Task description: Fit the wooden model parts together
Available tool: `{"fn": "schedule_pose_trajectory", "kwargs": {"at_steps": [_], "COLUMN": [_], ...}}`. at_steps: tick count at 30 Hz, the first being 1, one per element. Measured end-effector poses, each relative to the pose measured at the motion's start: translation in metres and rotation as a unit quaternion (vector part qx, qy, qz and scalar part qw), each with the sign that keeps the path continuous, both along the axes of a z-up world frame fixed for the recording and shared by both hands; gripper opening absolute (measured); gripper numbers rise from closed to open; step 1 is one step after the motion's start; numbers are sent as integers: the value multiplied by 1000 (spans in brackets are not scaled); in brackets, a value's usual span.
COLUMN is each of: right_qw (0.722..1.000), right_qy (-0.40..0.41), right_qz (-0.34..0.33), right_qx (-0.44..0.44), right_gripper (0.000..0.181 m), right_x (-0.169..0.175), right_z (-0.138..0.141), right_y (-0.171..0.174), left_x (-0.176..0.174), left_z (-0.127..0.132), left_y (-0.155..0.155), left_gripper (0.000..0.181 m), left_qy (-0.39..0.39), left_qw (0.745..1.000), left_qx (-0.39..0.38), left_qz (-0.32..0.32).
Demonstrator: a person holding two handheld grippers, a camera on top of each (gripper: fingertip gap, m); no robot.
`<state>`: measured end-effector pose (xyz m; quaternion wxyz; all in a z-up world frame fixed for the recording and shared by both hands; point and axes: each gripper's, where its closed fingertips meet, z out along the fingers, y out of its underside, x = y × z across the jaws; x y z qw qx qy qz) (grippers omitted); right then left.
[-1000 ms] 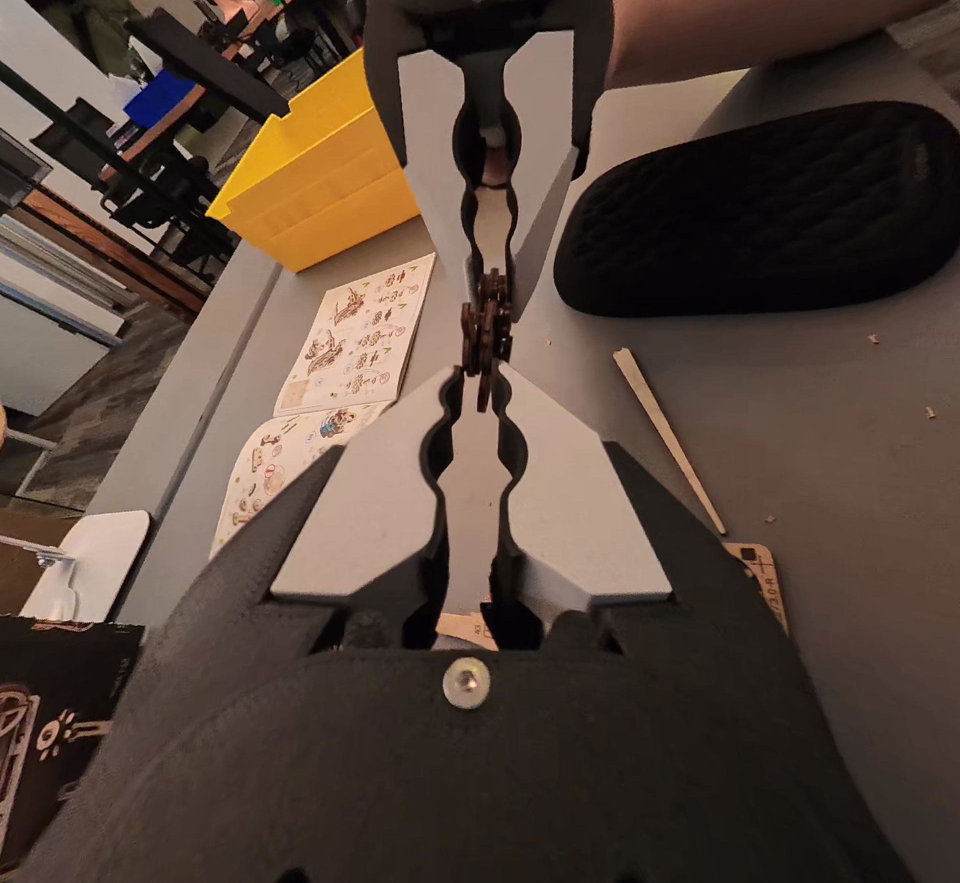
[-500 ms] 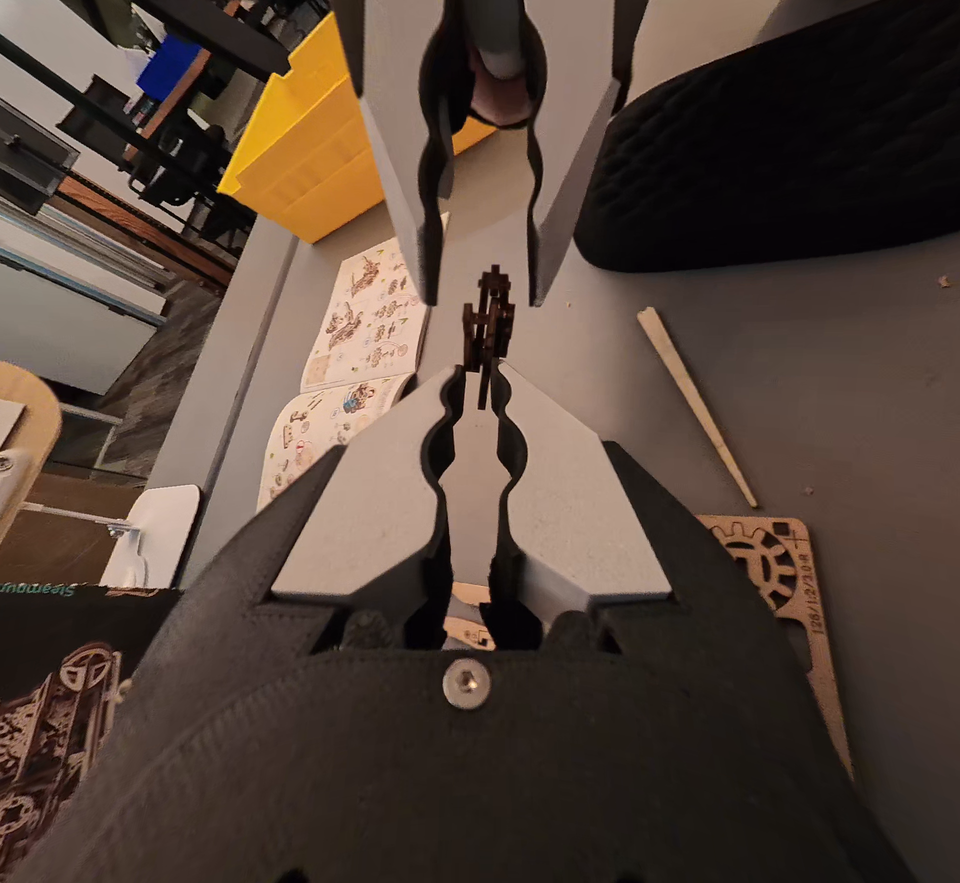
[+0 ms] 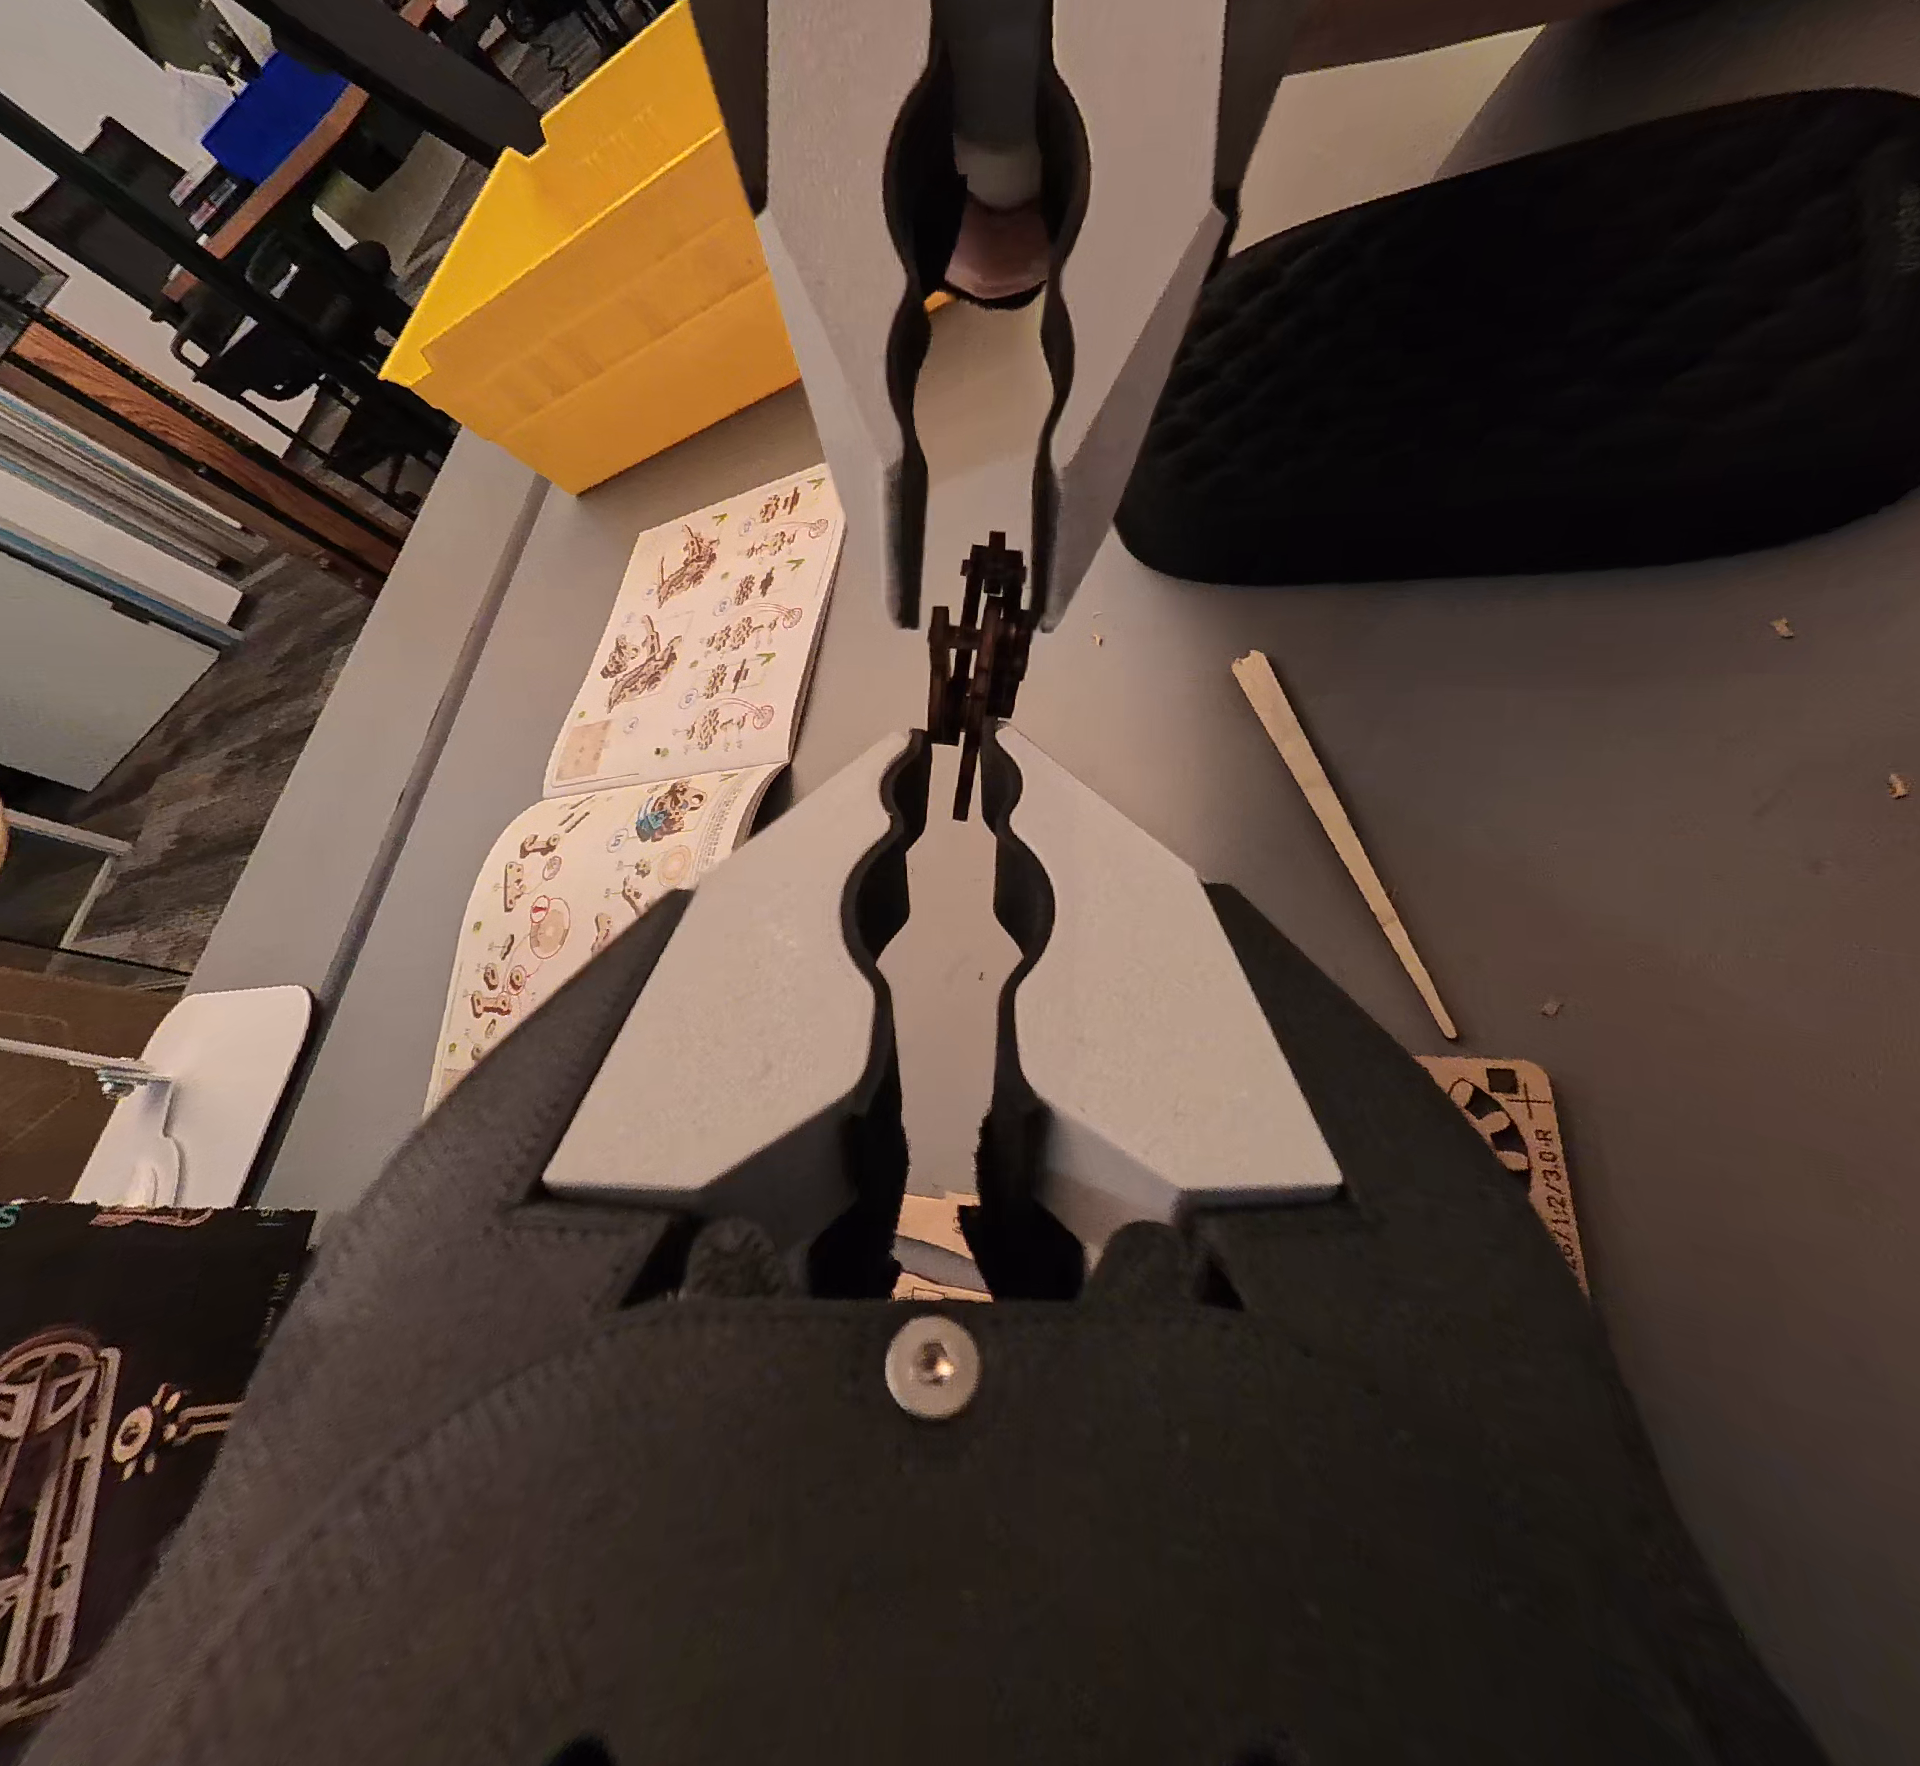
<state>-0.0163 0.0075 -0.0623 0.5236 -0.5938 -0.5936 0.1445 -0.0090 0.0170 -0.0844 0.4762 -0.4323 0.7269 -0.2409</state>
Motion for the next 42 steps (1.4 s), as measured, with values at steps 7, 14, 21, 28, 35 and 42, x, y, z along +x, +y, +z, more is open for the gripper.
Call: {"fn": "schedule_pose_trajectory", "kwargs": {"at_steps": [7, 14, 21, 28, 35, 42], "right_qw": [1000, 1000, 1000, 1000, 1000, 962], "right_qy": [-15, 0, -3, -15, -1, 154], "right_qz": [-9, -9, -7, 0, 5, 53], "right_qx": [7, 3, 22, 17, -10, -219], "right_gripper": [15, 16, 15, 15, 16, 16], "right_x": [1, -1, -2, -1, -3, 3], "right_z": [-4, 2, 3, 0, -2, 12], "right_y": [2, 0, 0, -2, -1, -4], "left_x": [0, 1, 1, 0, -2, -1], "left_z": [6, 6, 7, 4, 3, 9], "left_y": [-3, -2, -2, -5, -5, -15], "left_gripper": [8, 8, 8, 8, 8, 8], "left_qy": [-15, -15, -18, -10, 0, 14], "left_qw": [1000, 1000, 1000, 999, 999, 966], "left_qx": [-18, -13, -18, -28, -42, -257], "left_qz": [-7, -5, -5, -14, -20, -33]}}
